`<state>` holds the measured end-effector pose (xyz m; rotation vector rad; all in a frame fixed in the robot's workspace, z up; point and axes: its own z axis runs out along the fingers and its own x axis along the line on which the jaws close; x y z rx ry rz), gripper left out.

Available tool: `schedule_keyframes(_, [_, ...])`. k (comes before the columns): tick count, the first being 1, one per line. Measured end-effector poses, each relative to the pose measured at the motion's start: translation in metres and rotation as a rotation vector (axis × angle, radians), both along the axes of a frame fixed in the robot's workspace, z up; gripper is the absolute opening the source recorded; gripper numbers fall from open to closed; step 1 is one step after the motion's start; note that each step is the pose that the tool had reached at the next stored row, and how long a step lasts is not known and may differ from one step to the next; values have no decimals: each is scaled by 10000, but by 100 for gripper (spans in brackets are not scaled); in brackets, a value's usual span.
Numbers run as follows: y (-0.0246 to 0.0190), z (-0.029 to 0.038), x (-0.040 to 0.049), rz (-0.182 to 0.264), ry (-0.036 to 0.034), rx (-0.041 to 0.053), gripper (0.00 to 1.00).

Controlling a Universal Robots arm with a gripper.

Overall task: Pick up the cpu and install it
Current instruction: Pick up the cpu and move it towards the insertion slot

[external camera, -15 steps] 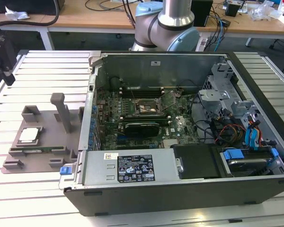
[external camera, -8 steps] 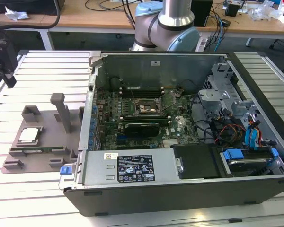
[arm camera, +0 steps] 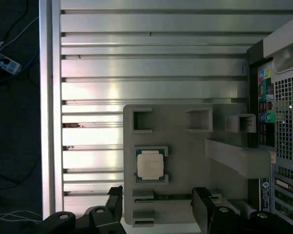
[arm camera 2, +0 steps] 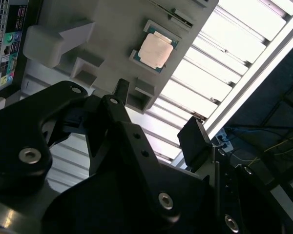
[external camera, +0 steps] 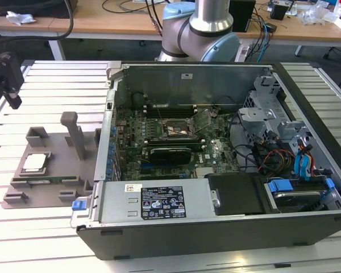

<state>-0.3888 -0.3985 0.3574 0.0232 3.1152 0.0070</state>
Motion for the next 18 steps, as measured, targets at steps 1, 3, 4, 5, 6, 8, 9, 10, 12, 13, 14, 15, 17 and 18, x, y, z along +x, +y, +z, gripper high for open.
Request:
schedule_keyframes(1, [0, -6, 0, 0, 0, 0, 68])
schedule_keyframes(3, [0, -16, 0, 0, 0, 0, 68])
schedule_keyframes(4, [0, -20, 0, 0, 0, -1, 68])
schedule_keyframes(5, [0, -24, 0, 0, 1, -1, 68])
schedule_keyframes(6, [0, -30, 0, 0, 0, 0, 68])
schedule_keyframes(8, [0, -38, 0, 0, 0, 0, 68])
schedule_keyframes(9, [0, -43, 0, 0, 1, -1, 68])
schedule_keyframes(10, [0, -47, 0, 0, 1, 0, 68])
schedule_keyframes(12, [0, -58, 0, 0, 0, 0, 68])
schedule_keyframes(13, [0, -67, 0, 0, 1, 0, 68])
schedule_keyframes(14, [0, -77, 0, 0, 0, 0, 68])
schedule_keyframes(15, [0, -87, 0, 0, 0, 0, 68])
schedule_keyframes(17, [0, -108, 0, 0, -1, 0, 68])
schedule_keyframes(18, [0, -122, 0, 0, 0, 0, 68])
